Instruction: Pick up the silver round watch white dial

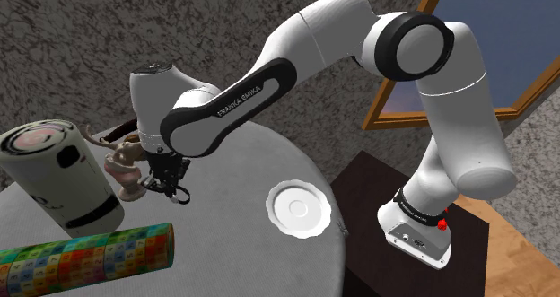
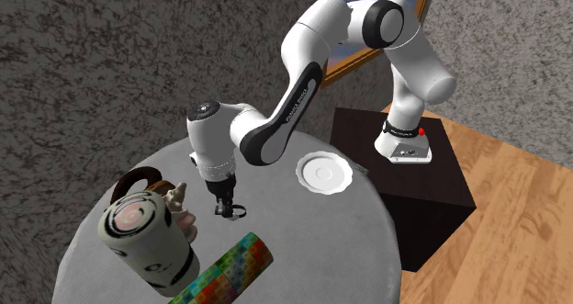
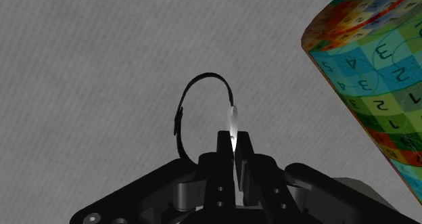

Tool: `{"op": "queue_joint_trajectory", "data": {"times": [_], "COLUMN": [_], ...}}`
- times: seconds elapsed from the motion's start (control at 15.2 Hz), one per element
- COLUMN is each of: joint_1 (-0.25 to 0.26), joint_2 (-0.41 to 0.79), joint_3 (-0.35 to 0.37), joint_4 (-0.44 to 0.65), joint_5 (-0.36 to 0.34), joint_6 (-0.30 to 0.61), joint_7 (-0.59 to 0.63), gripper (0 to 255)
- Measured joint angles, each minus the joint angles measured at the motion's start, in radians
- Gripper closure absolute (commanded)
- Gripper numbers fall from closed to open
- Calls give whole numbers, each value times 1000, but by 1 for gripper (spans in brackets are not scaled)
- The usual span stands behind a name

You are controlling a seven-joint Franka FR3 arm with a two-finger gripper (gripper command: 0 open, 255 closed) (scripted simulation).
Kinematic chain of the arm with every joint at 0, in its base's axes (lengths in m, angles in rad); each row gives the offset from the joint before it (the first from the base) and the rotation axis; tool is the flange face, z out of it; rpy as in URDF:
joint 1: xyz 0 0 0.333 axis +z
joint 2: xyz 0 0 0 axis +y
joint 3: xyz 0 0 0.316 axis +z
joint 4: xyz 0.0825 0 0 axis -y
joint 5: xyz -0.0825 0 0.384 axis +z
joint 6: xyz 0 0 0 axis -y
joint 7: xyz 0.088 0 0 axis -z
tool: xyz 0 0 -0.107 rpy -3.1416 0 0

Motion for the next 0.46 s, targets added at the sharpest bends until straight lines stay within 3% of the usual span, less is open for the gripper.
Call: {"op": "queue_joint_trajectory", "data": {"times": [0.46], "joint_1": [-8], "joint_2": [-52], "joint_3": [14], "joint_4": [8], "joint_5": [16], "joint_6": [-58], "joint_7": [-3], "gripper": [255]}}
